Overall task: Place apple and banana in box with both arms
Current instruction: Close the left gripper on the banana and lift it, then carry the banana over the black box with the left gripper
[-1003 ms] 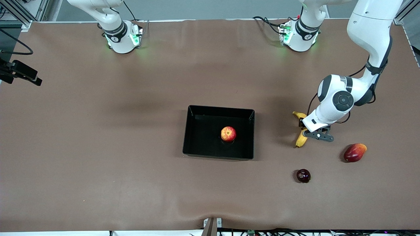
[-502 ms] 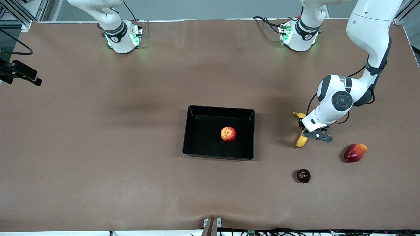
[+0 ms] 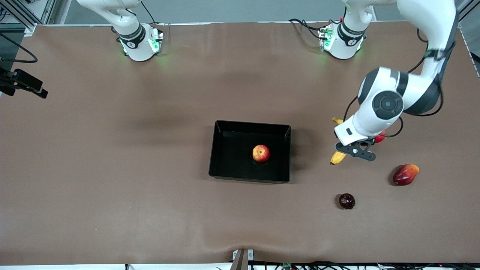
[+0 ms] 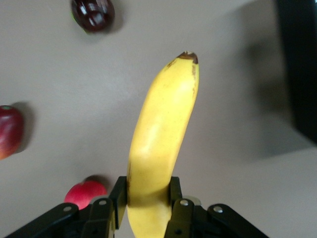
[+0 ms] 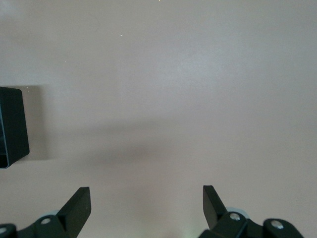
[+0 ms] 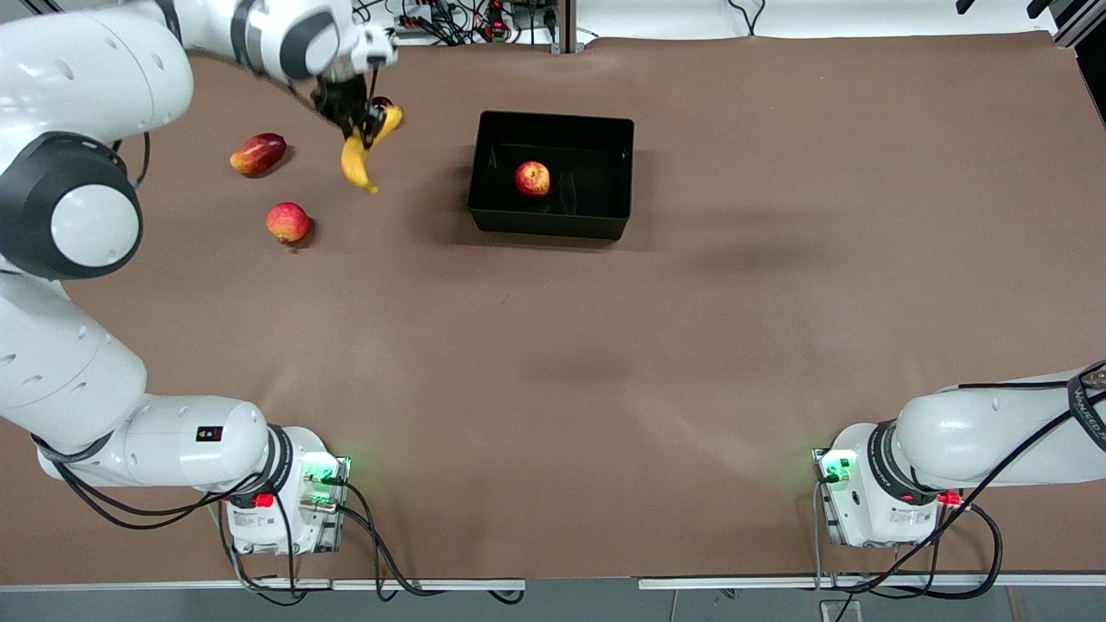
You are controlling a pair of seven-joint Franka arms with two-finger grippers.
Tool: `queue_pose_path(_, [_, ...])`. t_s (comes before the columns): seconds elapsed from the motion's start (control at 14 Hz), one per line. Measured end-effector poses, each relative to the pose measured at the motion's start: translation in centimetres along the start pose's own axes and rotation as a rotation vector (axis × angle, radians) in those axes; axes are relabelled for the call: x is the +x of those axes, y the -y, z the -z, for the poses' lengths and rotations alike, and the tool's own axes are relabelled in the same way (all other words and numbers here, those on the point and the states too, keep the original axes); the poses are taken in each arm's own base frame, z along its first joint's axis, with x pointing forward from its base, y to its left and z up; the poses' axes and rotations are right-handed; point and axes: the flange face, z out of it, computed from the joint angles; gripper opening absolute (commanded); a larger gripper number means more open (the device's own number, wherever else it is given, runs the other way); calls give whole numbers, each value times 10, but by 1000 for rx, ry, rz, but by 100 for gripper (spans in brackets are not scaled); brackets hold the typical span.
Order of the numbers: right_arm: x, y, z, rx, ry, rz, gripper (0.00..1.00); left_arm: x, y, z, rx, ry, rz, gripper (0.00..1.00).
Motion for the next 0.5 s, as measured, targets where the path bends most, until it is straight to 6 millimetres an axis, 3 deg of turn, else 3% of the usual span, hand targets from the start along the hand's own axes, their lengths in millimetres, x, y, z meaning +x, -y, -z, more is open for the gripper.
queue_pose_path(0.07, [0, 0, 0, 0, 0, 0, 100, 6, -9, 26, -4, -9, 29, 0])
queue_pose_path(0.21, [0, 0, 0, 0, 0, 0, 100, 21, -32, 54, -62, -39, 121, 0])
queue_pose_path(0.5, [0, 0, 0, 0, 0, 0, 100, 58, -90, 53, -143, -41, 322, 0])
